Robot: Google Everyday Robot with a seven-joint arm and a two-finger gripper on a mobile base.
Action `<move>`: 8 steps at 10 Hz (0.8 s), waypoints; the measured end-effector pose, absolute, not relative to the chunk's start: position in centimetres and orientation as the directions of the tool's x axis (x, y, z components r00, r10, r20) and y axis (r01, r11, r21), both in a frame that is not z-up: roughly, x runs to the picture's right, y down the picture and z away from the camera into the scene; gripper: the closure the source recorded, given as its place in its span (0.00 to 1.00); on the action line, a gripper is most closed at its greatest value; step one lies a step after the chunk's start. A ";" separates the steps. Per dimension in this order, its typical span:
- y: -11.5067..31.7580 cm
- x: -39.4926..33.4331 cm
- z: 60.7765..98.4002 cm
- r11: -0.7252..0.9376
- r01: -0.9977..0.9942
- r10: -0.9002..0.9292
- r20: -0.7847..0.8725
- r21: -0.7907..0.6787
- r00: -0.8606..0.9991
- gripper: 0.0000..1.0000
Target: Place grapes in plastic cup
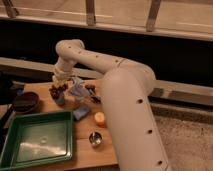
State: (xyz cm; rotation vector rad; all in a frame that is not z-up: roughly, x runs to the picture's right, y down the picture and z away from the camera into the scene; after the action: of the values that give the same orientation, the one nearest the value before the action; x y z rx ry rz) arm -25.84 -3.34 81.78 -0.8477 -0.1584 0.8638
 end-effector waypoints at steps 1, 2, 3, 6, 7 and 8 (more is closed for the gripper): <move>-3.2 -26.2 82.2 0.362 -0.598 0.710 -0.205 -0.715 0.674 1.00; -3.0 -26.6 82.5 0.364 -0.593 0.699 -0.210 -0.718 0.684 1.00; -2.8 -26.7 82.7 0.363 -0.591 0.691 -0.217 -0.720 0.689 1.00; -2.1 -26.4 83.3 0.351 -0.599 0.680 -0.244 -0.720 0.692 0.92; -2.0 -26.2 83.5 0.343 -0.608 0.682 -0.255 -0.716 0.686 0.79; -2.1 -26.1 83.6 0.340 -0.612 0.684 -0.259 -0.714 0.682 0.70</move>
State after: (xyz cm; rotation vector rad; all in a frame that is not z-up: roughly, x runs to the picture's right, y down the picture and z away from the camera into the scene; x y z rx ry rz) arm -26.12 -2.06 83.60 -0.8862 -0.0919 0.8452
